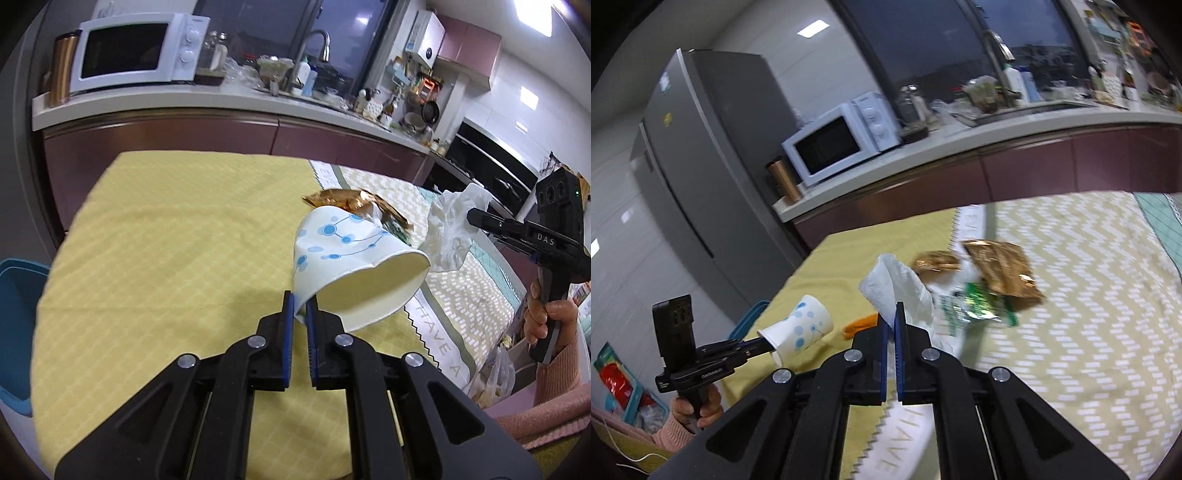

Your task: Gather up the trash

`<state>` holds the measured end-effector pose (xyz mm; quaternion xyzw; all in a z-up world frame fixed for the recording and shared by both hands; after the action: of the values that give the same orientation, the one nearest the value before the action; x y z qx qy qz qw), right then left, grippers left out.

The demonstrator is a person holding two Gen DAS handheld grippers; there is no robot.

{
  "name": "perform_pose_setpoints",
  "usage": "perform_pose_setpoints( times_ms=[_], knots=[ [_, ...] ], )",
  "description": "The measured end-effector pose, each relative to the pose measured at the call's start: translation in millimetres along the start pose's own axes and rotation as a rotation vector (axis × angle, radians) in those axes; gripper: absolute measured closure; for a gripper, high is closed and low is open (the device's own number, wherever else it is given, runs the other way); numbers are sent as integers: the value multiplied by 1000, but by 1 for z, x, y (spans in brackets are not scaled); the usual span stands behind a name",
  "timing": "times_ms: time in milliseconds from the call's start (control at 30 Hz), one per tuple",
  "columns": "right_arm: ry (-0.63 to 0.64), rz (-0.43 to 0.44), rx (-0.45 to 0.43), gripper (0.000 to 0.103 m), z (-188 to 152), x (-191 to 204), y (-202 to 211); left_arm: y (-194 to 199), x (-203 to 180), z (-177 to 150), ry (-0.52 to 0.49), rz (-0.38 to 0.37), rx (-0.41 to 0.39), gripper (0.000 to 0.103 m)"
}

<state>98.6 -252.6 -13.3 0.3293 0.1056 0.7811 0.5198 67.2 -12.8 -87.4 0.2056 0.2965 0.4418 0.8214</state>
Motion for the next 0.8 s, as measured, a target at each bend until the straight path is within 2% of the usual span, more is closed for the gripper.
perform_pose_setpoints(
  times_ms=[300, 800],
  knots=[
    [59, 154, 22, 100, 9, 58, -37, 40, 40, 4, 53, 70, -70, 96],
    [182, 366, 79, 100, 22, 158, -98, 113, 129, -3, 186, 239, -156, 96]
  ],
)
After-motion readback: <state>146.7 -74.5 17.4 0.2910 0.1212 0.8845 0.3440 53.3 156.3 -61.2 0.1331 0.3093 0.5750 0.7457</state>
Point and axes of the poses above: each gripper's, at about its wrist camera, not at the fingertips, and y roughly against the way its jaws point, x to its left, z to its top, the point moved 7 cm from there along -y, roughly the way its jaws point, and after that the axes turned 1 degree about y, right-handed, at the moved point
